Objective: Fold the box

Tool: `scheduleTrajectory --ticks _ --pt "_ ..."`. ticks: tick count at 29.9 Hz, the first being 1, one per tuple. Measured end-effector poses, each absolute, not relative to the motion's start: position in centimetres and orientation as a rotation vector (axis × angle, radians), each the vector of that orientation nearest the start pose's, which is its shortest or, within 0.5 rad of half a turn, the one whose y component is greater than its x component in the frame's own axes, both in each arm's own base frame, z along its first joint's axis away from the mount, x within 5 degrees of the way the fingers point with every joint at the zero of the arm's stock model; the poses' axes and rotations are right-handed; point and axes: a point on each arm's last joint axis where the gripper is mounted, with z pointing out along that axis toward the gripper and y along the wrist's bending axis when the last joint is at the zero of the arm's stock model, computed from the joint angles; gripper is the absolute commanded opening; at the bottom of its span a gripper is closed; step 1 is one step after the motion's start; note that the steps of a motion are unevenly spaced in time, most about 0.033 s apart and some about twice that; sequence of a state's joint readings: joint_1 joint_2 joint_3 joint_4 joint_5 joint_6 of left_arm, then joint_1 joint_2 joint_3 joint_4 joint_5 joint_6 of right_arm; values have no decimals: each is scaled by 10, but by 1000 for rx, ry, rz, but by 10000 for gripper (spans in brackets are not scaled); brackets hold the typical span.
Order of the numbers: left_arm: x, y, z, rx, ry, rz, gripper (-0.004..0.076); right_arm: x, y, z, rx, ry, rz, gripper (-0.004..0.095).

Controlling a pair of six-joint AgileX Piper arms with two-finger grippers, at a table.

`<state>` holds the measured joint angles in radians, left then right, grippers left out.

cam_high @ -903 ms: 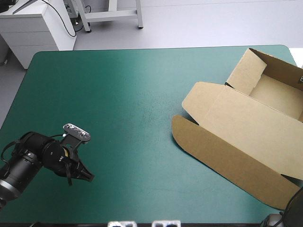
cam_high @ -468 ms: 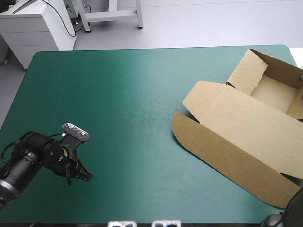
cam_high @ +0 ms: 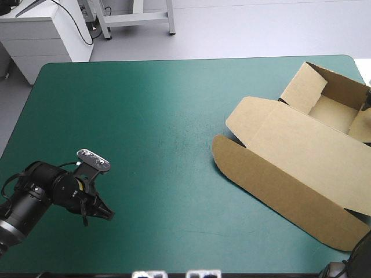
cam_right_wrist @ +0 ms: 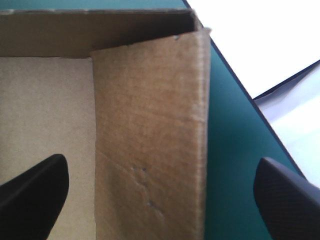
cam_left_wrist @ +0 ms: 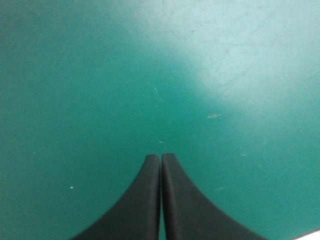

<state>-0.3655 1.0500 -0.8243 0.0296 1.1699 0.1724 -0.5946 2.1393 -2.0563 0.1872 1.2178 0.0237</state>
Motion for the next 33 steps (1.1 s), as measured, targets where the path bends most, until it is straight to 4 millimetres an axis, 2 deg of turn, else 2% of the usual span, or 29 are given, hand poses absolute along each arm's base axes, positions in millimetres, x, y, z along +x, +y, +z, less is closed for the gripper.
scheduleTrajectory --ticks 6,9,12,17,19,23,27,33 --pt "158 -58 287 775 2770 4 -8 385 -241 319 798 2545 66 921" --pt "158 -58 287 774 2764 4 -8 377 -235 347 740 2497 44 841" --pt "159 -58 287 773 2759 3 -8 366 -223 377 650 2443 49 649" --pt "159 -59 287 776 2756 -12 -8 347 -199 424 523 2332 105 166" --pt "159 -61 287 776 2746 -37 -8 340 -190 438 498 2285 153 4" --pt "161 -65 288 759 2713 -87 -8 326 -169 467 396 2192 239 -13" --pt "162 -68 289 736 2694 -145 -8 310 -148 491 290 2140 216 -14" --pt "162 -70 289 728 2688 -162 -8 290 -110 509 153 2117 208 -14"
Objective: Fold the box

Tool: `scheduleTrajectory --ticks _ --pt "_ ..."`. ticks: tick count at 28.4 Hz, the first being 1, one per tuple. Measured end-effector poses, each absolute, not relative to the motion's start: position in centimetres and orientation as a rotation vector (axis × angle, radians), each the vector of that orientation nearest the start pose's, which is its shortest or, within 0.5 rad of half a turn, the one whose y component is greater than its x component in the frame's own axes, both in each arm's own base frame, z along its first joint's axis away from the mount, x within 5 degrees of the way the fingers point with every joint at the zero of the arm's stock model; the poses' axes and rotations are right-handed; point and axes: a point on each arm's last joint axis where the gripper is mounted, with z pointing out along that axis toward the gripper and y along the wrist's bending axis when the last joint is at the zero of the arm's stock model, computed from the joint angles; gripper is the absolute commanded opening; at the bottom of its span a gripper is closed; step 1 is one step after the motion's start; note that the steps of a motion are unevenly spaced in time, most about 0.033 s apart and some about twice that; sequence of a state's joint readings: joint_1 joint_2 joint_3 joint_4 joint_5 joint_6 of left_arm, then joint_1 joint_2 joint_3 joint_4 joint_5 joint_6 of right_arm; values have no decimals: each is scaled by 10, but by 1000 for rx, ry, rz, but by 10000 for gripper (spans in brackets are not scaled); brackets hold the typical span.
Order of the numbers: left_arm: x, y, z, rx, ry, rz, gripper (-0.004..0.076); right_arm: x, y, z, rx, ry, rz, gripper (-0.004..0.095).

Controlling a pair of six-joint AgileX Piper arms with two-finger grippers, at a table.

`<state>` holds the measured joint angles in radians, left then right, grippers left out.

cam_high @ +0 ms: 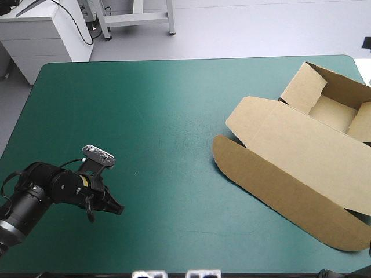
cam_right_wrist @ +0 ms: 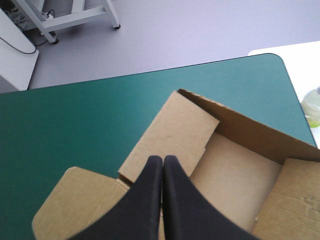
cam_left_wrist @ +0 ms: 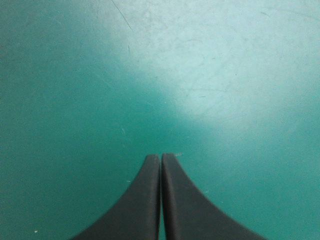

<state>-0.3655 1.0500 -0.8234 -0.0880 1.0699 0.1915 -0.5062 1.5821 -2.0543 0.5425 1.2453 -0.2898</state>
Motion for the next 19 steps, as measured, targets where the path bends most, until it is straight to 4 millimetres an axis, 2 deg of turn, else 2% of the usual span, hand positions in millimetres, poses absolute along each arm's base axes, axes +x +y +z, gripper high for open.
scheduleTrajectory --ticks 3,7,14,17,18,19 --pt "163 -70 290 722 2674 -167 -8 278 -83 510 61 2127 230 -14" --pt "166 -72 291 706 2642 -181 -8 267 -48 497 -83 2175 286 -12" --pt "171 -74 293 684 2585 -191 -8 237 0 460 -285 2263 335 -12" --pt "171 -74 294 680 2579 -195 -8 222 9 438 -307 2297 342 -12" --pt "170 -74 295 678 2572 -197 -8 211 12 423 -312 2318 346 -12" --pt "169 -73 296 676 2562 -198 -8 206 13 417 -311 2323 345 -12"
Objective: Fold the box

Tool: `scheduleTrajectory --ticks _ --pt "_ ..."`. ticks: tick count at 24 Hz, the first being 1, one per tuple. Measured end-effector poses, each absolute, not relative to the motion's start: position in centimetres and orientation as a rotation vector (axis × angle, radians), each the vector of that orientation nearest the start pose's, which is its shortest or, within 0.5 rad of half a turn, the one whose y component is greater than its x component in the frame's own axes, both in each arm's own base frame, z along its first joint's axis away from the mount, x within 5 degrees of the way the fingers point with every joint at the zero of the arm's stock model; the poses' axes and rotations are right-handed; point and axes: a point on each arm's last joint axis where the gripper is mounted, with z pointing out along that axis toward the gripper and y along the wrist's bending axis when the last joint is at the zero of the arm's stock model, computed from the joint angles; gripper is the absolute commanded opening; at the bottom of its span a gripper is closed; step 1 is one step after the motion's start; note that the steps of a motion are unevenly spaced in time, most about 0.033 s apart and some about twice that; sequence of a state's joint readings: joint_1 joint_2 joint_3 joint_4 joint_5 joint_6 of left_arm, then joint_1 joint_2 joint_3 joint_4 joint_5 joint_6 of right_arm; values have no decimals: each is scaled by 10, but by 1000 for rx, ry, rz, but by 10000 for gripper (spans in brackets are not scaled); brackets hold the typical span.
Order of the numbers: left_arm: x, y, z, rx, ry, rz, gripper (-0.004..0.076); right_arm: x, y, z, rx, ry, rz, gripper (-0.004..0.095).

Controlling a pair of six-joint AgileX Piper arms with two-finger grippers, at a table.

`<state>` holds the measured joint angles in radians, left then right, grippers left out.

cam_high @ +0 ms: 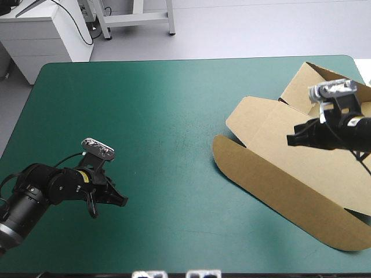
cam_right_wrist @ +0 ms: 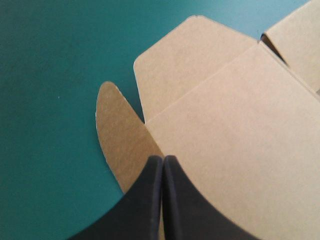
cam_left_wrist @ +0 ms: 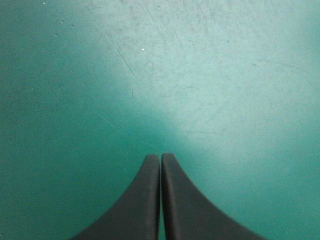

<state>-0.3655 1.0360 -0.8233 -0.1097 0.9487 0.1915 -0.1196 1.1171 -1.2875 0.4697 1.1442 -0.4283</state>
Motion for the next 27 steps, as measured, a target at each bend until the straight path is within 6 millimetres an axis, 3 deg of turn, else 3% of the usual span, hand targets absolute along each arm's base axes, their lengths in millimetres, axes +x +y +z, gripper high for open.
scheduleTrajectory --ticks 3,9,15,27 --pt "163 -71 304 668 2523 -201 -8 189 14 394 -299 2330 328 -13" --pt "128 -58 326 636 2365 -215 -8 139 17 329 -271 2321 282 -14" --pt "102 -49 296 635 2393 -235 -8 106 20 285 -331 2334 253 -14" --pt "87 -44 261 640 2456 -244 -8 74 25 265 -399 2249 219 -14"
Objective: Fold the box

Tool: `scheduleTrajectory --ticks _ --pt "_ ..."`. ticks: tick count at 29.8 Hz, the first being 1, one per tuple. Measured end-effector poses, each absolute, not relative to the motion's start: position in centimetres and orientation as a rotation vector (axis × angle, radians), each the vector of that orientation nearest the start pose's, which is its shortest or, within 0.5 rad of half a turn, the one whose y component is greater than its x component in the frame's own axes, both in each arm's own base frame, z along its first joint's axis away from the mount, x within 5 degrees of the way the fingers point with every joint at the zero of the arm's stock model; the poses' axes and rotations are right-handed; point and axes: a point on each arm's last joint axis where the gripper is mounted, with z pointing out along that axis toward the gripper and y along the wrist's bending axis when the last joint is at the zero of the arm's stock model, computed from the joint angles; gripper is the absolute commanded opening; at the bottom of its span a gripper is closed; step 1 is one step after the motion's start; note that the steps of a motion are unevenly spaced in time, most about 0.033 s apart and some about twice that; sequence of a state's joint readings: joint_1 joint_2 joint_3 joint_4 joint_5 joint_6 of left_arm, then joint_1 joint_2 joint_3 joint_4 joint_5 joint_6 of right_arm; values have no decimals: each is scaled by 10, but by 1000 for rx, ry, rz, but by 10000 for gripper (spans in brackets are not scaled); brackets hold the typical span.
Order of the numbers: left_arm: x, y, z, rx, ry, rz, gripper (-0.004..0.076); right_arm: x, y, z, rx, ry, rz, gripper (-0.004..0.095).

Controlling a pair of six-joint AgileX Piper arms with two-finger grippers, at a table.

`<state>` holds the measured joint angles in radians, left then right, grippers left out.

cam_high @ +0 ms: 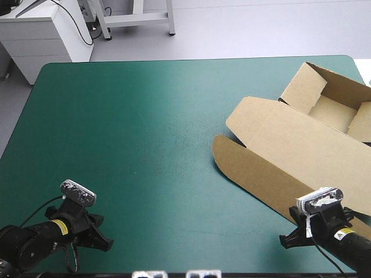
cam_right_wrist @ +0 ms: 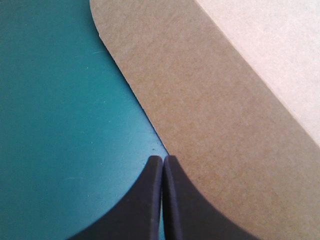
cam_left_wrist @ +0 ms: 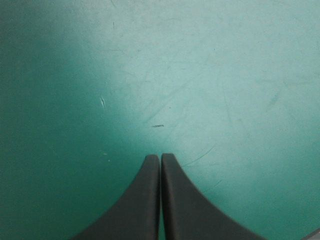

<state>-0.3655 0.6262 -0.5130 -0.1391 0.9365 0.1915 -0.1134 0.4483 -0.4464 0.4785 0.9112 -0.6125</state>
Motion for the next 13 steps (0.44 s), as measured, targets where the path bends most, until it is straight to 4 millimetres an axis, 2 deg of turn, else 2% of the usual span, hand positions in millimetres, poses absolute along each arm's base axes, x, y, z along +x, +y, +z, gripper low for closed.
scheduleTrajectory --ticks 5,13 --pt "85 -44 254 637 2474 -255 -8 71 25 262 -395 2220 206 -14" --pt "85 -45 254 645 2467 -257 -8 71 25 262 -385 2216 207 -14"
